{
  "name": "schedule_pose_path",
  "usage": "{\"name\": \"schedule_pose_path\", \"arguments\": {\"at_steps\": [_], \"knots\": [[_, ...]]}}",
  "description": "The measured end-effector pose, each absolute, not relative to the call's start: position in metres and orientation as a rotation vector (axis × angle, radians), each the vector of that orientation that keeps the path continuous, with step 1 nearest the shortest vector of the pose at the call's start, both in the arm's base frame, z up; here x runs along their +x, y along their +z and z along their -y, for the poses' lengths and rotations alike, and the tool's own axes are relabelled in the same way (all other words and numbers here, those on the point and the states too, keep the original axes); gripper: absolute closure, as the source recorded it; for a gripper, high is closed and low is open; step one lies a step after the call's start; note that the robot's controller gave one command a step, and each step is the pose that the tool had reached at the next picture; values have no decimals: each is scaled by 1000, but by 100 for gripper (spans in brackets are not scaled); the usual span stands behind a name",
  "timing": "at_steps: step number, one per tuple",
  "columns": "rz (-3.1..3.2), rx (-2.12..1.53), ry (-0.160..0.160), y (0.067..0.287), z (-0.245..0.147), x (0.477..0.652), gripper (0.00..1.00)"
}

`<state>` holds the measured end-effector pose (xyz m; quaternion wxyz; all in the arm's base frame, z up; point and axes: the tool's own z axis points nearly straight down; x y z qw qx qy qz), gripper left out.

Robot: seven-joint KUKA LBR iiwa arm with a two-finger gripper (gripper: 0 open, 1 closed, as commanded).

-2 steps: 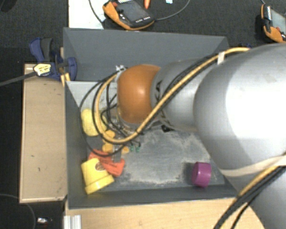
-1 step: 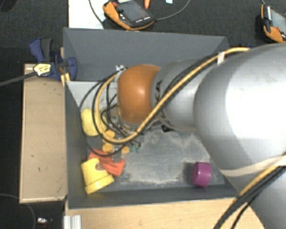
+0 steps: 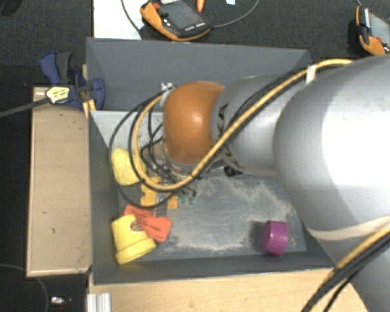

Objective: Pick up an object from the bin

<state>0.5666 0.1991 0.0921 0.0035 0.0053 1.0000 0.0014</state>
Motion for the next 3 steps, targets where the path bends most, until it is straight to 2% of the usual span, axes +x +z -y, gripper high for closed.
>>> {"name": "schedule_pose_path", "arguments": {"at_steps": [1,3], "knots": [[-3131,-16,6,113,-207,555,100],[-3131,-15,6,113,-207,555,100]]}}
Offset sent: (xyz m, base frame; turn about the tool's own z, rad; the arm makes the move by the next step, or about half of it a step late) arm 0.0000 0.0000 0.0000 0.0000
